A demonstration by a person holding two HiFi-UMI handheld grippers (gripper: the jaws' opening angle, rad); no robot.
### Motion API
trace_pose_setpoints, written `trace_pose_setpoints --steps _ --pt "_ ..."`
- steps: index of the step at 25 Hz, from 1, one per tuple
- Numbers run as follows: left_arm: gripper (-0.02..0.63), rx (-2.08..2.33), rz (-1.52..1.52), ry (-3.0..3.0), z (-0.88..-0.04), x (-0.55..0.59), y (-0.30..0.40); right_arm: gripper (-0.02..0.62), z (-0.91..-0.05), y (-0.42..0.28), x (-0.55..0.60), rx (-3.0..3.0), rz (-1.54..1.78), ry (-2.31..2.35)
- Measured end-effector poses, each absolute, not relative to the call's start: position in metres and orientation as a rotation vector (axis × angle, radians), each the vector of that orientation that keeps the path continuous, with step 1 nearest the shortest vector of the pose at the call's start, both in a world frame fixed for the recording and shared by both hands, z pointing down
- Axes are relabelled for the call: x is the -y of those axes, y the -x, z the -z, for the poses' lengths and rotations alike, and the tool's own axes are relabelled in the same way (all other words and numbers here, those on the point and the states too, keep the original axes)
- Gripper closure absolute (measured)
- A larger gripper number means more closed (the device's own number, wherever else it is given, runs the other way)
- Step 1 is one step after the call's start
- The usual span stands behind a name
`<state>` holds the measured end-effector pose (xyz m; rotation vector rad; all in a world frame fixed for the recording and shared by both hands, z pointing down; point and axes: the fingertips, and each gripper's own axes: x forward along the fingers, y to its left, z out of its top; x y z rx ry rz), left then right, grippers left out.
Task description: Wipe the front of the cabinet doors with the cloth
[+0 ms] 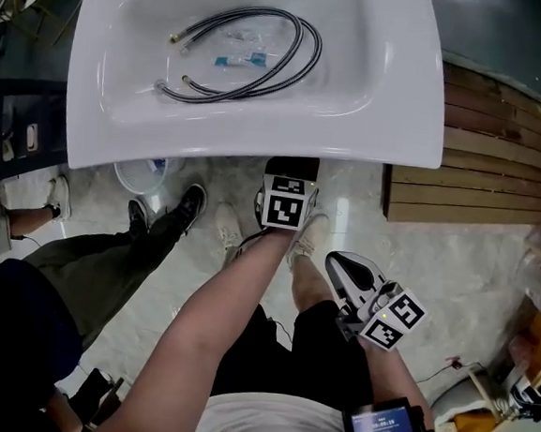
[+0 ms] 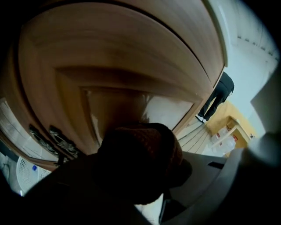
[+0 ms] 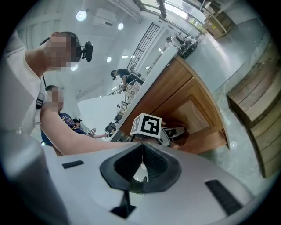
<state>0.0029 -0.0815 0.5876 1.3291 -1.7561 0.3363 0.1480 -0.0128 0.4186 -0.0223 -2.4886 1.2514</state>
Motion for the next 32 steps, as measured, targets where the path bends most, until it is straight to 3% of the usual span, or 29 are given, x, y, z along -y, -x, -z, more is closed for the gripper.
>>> trace_pose_setpoints --steps 19,32 --pt "0.454 1.551 -0.231 -1.732 -0.581 0.188 -0.123 0.581 -0.447 -0.192 0.051 2.451 -1.254 -0.084" --pt "0.454 1.768 -0.063 -1.284 -0.633 0.101 -0.022 0.581 -0.451 -0.173 0.03 2.441 -1.193 -0.035"
